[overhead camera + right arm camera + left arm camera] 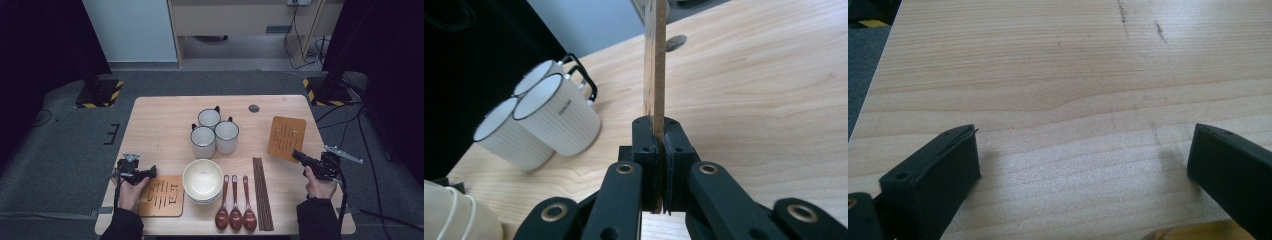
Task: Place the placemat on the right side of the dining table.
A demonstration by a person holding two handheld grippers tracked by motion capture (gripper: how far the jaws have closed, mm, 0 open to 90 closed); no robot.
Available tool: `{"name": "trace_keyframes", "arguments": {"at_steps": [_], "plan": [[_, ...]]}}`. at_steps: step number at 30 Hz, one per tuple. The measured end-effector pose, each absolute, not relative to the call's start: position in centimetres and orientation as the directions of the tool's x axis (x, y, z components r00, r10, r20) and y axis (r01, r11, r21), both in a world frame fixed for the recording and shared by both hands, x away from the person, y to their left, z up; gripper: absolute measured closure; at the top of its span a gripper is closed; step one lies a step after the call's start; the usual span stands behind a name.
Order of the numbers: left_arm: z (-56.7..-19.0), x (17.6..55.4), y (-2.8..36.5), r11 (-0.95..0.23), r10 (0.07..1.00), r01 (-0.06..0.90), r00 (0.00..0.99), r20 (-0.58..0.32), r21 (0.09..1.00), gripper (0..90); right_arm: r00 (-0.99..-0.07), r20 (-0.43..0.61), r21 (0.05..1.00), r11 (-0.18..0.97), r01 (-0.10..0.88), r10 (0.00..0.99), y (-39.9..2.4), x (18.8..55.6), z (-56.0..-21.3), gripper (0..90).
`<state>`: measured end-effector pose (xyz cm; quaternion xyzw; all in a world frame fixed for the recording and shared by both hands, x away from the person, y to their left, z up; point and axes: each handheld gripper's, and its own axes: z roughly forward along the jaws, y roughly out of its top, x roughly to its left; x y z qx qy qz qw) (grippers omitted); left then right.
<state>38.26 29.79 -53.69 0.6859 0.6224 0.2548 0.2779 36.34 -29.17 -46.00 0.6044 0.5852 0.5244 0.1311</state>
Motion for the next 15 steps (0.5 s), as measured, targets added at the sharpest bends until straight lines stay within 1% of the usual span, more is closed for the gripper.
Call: {"name": "trace_keyframes", "arguments": {"at_steps": [15], "plan": [[-53.69, 38.26, 29.79, -0.071, 0.995, 0.712, 0.095, 0.003, 0.698, 0.0, -0.187, 0.463, 0.750, -0.271, 0.603, 0.866, -29.61, 36.76, -46.99, 87.1]]}}
